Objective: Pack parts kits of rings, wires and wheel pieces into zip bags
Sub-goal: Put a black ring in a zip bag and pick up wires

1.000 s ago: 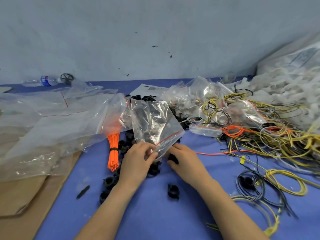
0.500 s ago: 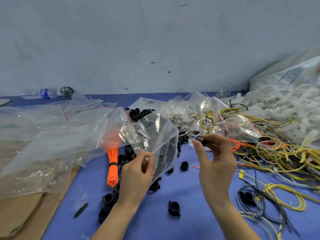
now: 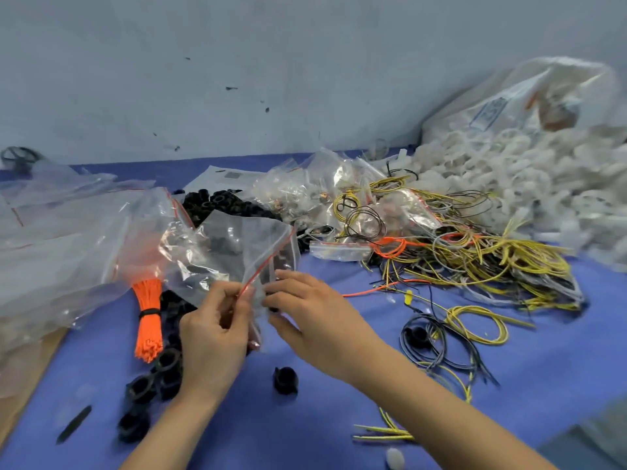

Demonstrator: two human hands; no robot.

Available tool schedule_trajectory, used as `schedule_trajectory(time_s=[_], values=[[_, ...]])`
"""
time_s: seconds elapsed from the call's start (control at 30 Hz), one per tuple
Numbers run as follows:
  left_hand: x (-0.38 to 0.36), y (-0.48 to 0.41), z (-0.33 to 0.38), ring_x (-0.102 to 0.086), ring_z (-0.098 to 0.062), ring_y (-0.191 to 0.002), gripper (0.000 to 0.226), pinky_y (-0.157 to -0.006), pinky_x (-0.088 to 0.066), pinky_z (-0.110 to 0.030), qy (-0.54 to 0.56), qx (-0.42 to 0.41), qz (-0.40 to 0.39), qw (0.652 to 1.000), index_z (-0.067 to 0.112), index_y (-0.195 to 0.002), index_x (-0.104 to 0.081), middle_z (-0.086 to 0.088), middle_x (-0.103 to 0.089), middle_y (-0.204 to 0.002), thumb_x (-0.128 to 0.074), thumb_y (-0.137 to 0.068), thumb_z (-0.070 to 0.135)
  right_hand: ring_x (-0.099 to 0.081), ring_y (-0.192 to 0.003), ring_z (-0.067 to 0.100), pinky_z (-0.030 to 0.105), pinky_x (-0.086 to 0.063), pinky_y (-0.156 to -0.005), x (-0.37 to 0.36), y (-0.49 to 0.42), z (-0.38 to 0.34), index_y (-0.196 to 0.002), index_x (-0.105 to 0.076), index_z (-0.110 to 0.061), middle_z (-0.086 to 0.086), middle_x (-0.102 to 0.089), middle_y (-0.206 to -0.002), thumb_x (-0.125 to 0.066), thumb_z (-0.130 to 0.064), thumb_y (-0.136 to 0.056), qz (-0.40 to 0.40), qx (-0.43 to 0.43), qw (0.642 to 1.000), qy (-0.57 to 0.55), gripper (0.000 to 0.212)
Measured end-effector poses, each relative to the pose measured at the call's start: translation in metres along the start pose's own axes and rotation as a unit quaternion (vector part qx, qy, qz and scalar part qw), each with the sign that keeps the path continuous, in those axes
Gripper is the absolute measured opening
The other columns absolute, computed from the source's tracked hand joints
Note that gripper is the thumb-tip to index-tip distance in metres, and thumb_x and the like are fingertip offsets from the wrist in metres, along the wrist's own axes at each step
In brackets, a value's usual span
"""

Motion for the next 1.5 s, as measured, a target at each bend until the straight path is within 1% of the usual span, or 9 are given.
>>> schedule_trajectory(time_s=[0.1,0.17,0.4,0.53,0.7,1.03,1.13,1.27,1.5], values=[[-0.004,0.004,0.003,-0.055,-0.006,-0.036,0.011,-0.044,-0.046,-0.02,0.045,0.011,-0.017,0.999,0.031,-0.083,-0.057,0.004,-0.061,-0.049,-0.057,-0.094,0.028,-0.03,-0.14,0.024,0.034,-0.024,-0.113,-0.027,0.007,0.01,-0.138,-0.045,-0.003,0.008,-0.039,-0.149,-0.043,0.007,-0.086,-0.16,-0.024,0.987,-0.006,0.053],[-0.004,0.005,0.005,-0.056,-0.012,-0.035,0.009,-0.044,-0.046,-0.016,0.084,0.023,-0.025,0.996,0.034,-0.089,-0.058,-0.002,-0.061,-0.048,-0.055,-0.093,0.027,-0.027,-0.141,0.023,0.037,-0.03,-0.108,-0.035,0.01,0.013,-0.148,-0.029,-0.011,0.001,-0.017,-0.158,-0.039,0.011,-0.085,-0.213,-0.043,0.976,-0.014,0.067],[-0.009,0.006,0.007,-0.055,-0.01,-0.035,0.016,-0.043,-0.043,-0.012,0.07,0.02,-0.034,0.997,0.042,-0.093,-0.053,-0.004,-0.063,-0.055,-0.052,-0.094,0.026,-0.061,-0.094,0.029,0.038,-0.05,-0.074,0.061,0.034,0.029,-0.111,-0.065,-0.006,0.01,-0.062,-0.113,-0.051,0.004,-0.087,0.046,-0.03,0.998,-0.02,0.029],[-0.013,0.009,0.006,-0.057,-0.015,-0.036,0.011,-0.041,-0.049,-0.024,0.066,0.021,-0.068,0.995,0.035,-0.098,-0.054,-0.003,-0.063,-0.055,-0.053,-0.095,0.024,-0.058,-0.088,0.025,0.035,-0.047,-0.072,0.075,0.073,0.085,-0.1,-0.064,-0.018,0.002,-0.065,-0.096,-0.048,-0.012,-0.088,-0.216,-0.134,0.95,0.18,0.021],[-0.023,0.014,0.014,-0.055,-0.011,-0.037,0.021,-0.046,-0.048,-0.031,0.015,-0.035,-0.119,0.992,0.04,-0.103,-0.051,0.006,-0.061,-0.056,-0.054,-0.09,0.024,-0.058,-0.097,0.026,0.039,-0.05,-0.077,0.061,0.132,0.116,-0.107,-0.062,-0.023,0.002,-0.062,-0.107,-0.049,-0.002,-0.082,-0.399,-0.181,0.881,0.177,0.035],[-0.015,0.008,0.011,-0.056,-0.004,-0.041,0.036,-0.047,-0.043,-0.016,-0.023,-0.05,-0.099,0.994,0.059,-0.103,-0.046,0.01,-0.065,-0.07,-0.051,-0.09,0.026,-0.043,-0.11,0.021,0.036,-0.044,-0.077,0.052,0.122,0.137,-0.113,-0.058,-0.02,-0.001,-0.051,-0.115,-0.047,-0.018,-0.095,-0.263,-0.08,0.928,0.253,0.021],[-0.017,0.007,0.009,-0.057,-0.005,-0.042,0.04,-0.047,-0.045,-0.018,-0.02,-0.042,-0.104,0.993,0.06,-0.101,-0.046,0.007,-0.065,-0.071,-0.054,-0.09,0.022,-0.046,-0.11,0.022,0.032,-0.039,-0.088,0.06,0.11,0.136,-0.11,-0.058,-0.012,0.003,-0.053,-0.116,-0.05,-0.018,-0.096,-0.238,-0.104,0.951,0.167,0.017],[-0.017,0.009,0.008,-0.058,-0.007,-0.04,0.055,-0.047,-0.047,-0.019,-0.027,-0.042,-0.112,0.992,0.058,-0.103,-0.047,0.006,-0.065,-0.067,-0.056,-0.094,0.005,-0.057,-0.085,0.021,0.037,-0.046,-0.076,0.111,0.097,0.113,-0.103,-0.055,-0.012,0.0,-0.063,-0.093,-0.055,-0.015,-0.093,-0.099,-0.15,0.983,0.044,0.011],[-0.016,0.009,0.003,-0.057,-0.007,-0.039,0.052,-0.047,-0.048,-0.02,-0.019,-0.028,-0.109,0.993,0.06,-0.103,-0.047,0.009,-0.065,-0.065,-0.059,-0.093,0.01,-0.037,-0.11,0.018,0.027,-0.032,-0.092,0.044,0.173,0.035,-0.122,-0.051,-0.018,0.0,-0.048,-0.114,-0.043,-0.022,-0.095,-0.288,-0.021,0.955,0.073,0.029]])
Point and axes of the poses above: each hand's wrist, its own y-axis away from the middle knuckle, its own x-axis out of the back of the hand, z = x × y, the point moved 7 cm from there along -y, towards the middle knuckle
